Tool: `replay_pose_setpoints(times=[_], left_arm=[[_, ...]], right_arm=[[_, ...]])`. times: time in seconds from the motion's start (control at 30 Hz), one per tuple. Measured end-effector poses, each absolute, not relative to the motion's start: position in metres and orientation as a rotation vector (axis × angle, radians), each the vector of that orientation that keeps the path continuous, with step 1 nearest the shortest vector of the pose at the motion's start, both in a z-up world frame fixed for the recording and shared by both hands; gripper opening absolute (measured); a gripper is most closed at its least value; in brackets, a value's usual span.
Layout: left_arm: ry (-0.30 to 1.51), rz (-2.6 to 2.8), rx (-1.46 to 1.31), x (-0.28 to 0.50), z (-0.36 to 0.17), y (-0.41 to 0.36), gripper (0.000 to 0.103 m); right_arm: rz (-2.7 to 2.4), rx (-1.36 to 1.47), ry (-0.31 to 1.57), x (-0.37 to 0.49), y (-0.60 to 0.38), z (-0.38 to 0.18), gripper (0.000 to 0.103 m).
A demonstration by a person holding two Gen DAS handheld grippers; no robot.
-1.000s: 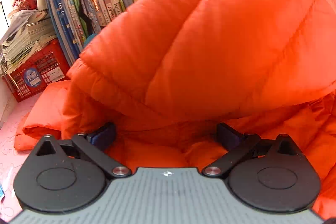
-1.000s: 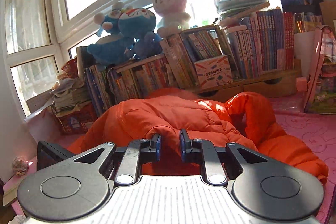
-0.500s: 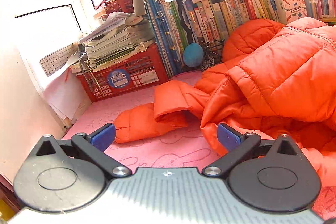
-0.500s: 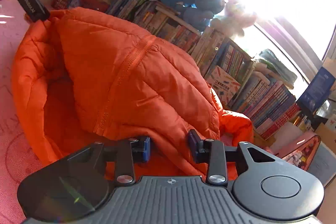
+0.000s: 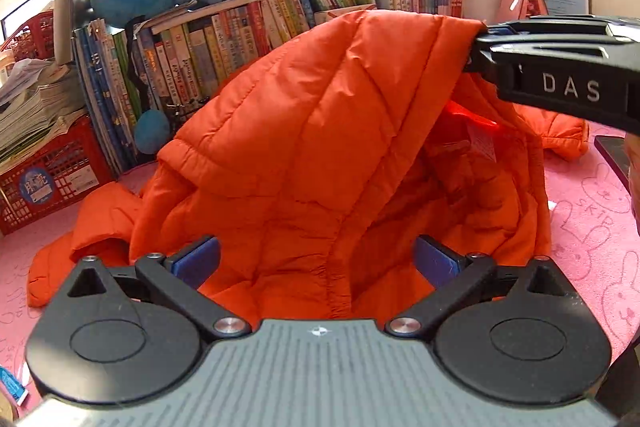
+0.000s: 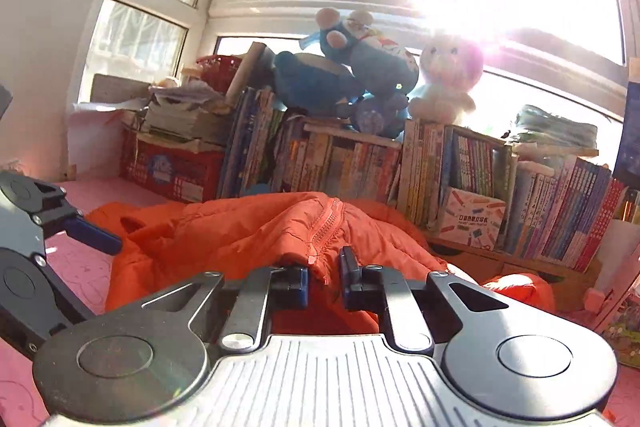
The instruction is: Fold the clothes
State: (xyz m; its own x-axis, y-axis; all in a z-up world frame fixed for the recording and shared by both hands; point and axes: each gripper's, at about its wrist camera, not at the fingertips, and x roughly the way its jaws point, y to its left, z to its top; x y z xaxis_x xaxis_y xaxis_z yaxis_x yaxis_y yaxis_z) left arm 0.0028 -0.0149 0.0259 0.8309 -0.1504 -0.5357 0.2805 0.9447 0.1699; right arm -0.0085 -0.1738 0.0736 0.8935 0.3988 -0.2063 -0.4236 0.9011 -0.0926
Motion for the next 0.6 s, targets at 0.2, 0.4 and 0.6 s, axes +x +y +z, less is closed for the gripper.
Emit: replay_pose_setpoints(times=[0.2,0.4,0.6], left_arm=[[0.474,-0.07,0.365,0.011,0.01,-0.043,0.103],[0.344,0.397,0.294,0.017,0.024,0.02,0.103],[0.321,0.517,0.195,-0.004,0.047,0.078,0.103]], right_arm=[[0.591,0.179,0.266,0.007,-0.214,0.098,0.016],[0.535,0.101,0.242,-0.007,-0.223,0.093,0.016],[0.456,-0.157,0.241,-0.017,-0.177,0.056,0.019]])
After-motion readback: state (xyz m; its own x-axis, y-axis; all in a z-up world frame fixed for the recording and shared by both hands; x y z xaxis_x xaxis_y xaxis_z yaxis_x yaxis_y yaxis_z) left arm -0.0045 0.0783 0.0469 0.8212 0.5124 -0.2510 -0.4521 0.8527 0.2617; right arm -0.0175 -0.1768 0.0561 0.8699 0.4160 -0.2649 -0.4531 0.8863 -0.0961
